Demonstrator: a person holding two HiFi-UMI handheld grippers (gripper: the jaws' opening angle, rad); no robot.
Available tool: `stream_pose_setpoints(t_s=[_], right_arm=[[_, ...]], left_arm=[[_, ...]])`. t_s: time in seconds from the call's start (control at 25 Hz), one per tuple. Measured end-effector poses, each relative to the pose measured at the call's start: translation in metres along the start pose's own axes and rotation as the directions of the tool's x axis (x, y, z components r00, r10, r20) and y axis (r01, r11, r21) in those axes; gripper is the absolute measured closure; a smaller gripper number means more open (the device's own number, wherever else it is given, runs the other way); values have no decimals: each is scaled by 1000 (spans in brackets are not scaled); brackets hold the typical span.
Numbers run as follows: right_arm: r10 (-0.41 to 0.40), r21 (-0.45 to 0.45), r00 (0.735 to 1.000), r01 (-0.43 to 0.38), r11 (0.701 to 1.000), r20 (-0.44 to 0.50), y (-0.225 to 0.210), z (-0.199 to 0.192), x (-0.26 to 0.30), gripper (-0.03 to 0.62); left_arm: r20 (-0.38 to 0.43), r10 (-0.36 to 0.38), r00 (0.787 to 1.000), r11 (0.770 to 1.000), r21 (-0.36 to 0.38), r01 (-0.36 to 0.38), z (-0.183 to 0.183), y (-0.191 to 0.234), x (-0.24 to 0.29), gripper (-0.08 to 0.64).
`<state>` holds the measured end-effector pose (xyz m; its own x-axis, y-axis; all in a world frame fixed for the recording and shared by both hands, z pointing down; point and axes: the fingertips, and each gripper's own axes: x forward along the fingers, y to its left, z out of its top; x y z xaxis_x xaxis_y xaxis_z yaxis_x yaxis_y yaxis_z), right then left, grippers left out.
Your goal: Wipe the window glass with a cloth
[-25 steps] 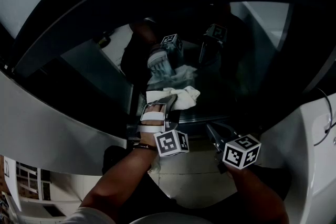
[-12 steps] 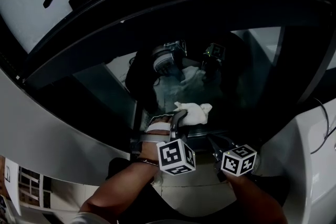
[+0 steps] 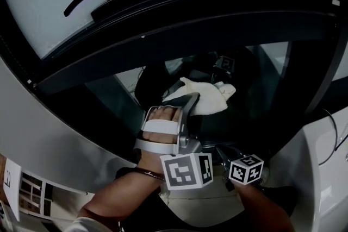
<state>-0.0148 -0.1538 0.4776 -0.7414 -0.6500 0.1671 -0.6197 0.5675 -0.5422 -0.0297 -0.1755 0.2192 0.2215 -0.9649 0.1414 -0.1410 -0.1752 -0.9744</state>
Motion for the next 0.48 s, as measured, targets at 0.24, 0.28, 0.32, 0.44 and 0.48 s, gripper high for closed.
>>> stream_pose_setpoints(t_s=[0.24, 0.28, 0.32, 0.44, 0.48], right_arm=[[0, 1, 1000, 0, 1000, -6, 0, -3, -2, 591], [3, 1, 1000, -3, 1000, -5, 1, -3, -3, 591], [7, 1, 1000, -7, 1000, -2, 2, -2, -3, 591], [15, 0, 1000, -15, 1000, 3, 5, 2, -4, 591], [15, 1, 1000, -15, 1000, 4, 5, 2, -4, 591]], left_arm=[[58, 220, 974, 975, 31, -222, 21, 69, -4, 439], [65, 240, 969, 969, 41, -243, 23, 75, -1, 439], [68, 252, 965, 965, 53, -256, 25, 79, 2, 439], [55, 274, 960, 957, 81, -278, 21, 82, 14, 437], [45, 278, 960, 957, 78, -281, 19, 83, 18, 439]])
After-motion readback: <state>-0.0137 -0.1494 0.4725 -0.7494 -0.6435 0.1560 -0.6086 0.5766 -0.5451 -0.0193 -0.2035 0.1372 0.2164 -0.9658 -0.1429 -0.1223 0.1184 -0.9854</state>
